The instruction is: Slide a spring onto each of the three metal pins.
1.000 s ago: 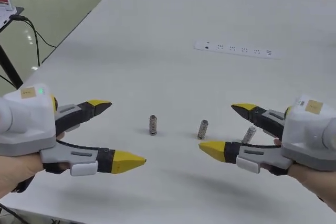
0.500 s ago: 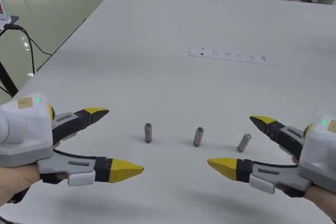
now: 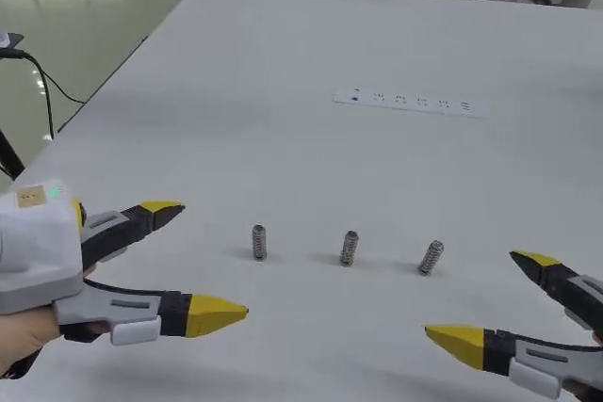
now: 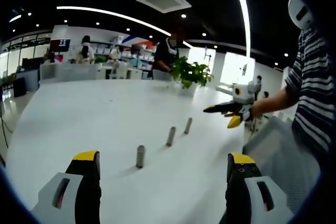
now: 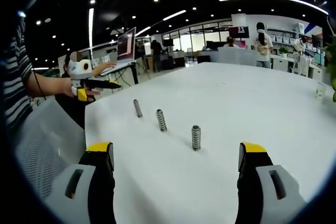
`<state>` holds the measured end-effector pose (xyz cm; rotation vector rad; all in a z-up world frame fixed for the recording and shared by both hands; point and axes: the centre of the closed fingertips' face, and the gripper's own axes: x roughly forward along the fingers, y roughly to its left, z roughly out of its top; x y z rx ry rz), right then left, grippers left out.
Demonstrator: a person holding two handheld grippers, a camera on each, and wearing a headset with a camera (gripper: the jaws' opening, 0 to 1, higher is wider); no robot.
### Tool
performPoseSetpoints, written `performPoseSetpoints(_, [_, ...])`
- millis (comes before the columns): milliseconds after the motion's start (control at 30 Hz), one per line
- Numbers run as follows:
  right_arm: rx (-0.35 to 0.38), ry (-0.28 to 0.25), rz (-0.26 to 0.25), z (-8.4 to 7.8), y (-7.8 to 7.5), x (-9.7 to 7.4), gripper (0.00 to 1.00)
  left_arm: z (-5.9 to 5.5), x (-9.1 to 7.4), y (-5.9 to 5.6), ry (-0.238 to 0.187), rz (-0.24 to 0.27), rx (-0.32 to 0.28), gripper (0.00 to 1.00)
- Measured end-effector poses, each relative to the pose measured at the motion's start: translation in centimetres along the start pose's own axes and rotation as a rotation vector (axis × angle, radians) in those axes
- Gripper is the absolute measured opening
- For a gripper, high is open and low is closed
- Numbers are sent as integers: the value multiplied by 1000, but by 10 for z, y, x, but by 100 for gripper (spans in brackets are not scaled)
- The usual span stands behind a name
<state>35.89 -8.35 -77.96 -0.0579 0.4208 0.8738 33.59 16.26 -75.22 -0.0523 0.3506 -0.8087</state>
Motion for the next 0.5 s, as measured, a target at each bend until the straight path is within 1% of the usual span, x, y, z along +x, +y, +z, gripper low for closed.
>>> performPoseSetpoints(133, [-12, 7, -16, -1, -4, -10, 99, -2, -5, 5, -2, 22, -5, 98])
performPoseSetpoints(200, [-28, 17, -26, -1, -6, -14, 99, -4, -7, 5, 0, 27, -7, 98])
performPoseSetpoints(267, [-34, 16, -31, 0, -7, -16, 99, -5, -8, 5, 1, 31, -9, 98])
performPoseSetpoints(333, [-27, 11, -39, -2, -11, -17, 99, -7, -8, 5, 6, 34, -8, 98])
performPoseSetpoints(433, [-16, 12, -48, -4, -11, -19, 99, -11, -7, 5, 19, 39, -4, 98])
performPoseSetpoints(500, [-9, 18, -50, -8, -12, -20, 99, -11, -6, 3, 20, 37, -2, 98])
